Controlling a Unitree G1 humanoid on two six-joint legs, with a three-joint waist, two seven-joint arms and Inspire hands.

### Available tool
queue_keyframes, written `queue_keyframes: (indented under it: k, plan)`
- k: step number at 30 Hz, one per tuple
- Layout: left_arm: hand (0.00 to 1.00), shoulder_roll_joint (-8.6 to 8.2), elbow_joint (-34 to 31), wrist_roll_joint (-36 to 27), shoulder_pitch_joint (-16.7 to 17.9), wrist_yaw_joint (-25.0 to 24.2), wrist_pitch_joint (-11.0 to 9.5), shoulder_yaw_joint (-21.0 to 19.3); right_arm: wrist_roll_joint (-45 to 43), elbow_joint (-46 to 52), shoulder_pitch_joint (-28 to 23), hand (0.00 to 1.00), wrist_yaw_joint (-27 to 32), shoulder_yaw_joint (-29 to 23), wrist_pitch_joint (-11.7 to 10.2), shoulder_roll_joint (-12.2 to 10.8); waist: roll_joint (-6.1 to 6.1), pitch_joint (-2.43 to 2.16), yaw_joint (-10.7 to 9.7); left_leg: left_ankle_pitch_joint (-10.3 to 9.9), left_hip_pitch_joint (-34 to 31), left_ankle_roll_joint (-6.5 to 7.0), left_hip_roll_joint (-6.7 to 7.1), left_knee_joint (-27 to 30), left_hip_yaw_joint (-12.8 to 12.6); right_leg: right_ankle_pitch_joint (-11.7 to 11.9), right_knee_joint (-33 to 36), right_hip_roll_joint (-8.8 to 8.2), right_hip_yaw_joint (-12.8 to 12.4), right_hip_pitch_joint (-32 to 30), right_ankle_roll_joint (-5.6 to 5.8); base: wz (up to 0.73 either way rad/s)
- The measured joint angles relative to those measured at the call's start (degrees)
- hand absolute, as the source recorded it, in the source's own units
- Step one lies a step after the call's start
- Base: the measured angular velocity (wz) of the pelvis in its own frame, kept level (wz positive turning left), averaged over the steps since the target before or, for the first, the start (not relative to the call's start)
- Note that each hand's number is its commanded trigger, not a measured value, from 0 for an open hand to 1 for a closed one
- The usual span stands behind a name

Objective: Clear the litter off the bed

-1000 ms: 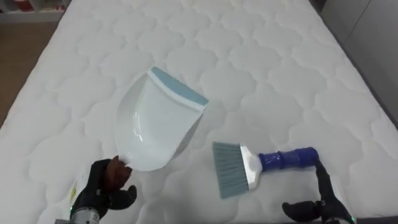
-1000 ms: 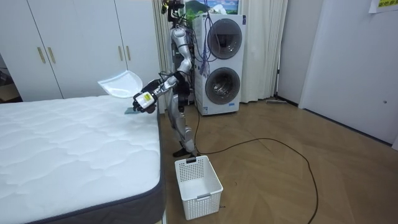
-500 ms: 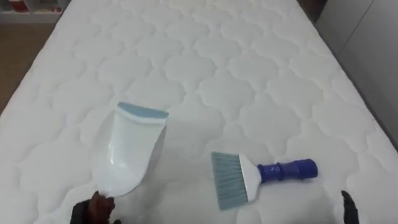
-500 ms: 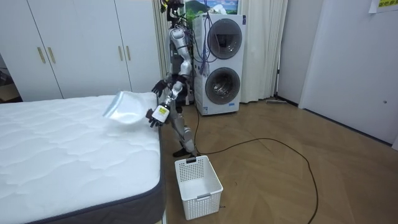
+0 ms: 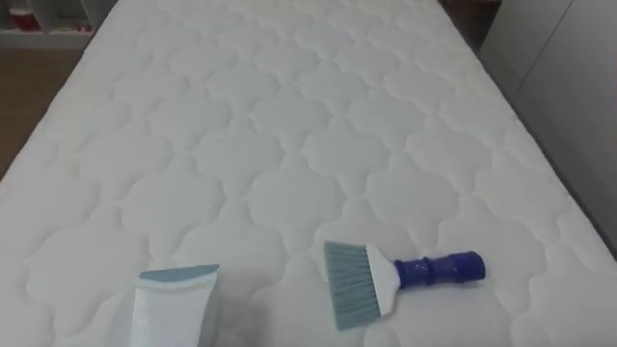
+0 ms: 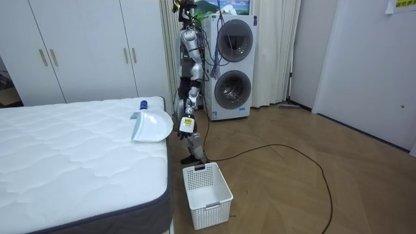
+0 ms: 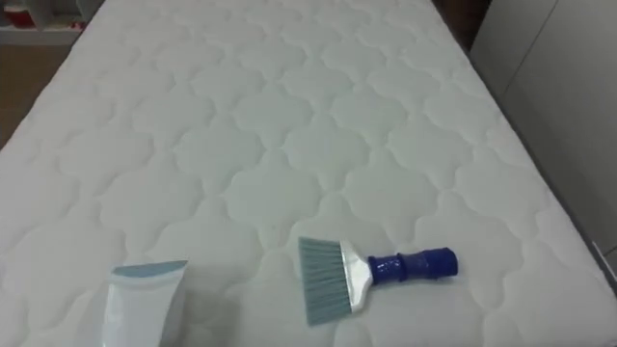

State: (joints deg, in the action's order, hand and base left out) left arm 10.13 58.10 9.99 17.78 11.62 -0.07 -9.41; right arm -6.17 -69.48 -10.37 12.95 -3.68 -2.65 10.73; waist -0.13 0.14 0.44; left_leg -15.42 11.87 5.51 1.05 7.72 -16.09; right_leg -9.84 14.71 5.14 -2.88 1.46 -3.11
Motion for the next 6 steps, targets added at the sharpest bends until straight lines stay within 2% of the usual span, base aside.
queue_keyframes:
  k: [4,6]
  plan:
    - [0.00,-0.55,-0.01,5.45,0.15,-0.07,2.04,-0.55,-5.42,-0.14,-0.06,0.00,-3.85,0.19,2.40,-0.19,0.15,-0.07,0.06,0.00,-0.14,0.00,0.00,0.02,0.00,0.00,0.01,0.03,0.00,-0.19,0.00,0.00]
    - [0.00,-0.57,-0.04,5.90,-0.25,-0.06,2.86,0.95,-7.01,-0.14,-0.02,0.00,-5.65,2.04,3.44,-0.24,0.41,-0.07,-0.02,0.00,-0.23,0.00,0.00,0.04,0.01,0.00,-0.02,0.04,-0.03,-0.30,0.00,0.00]
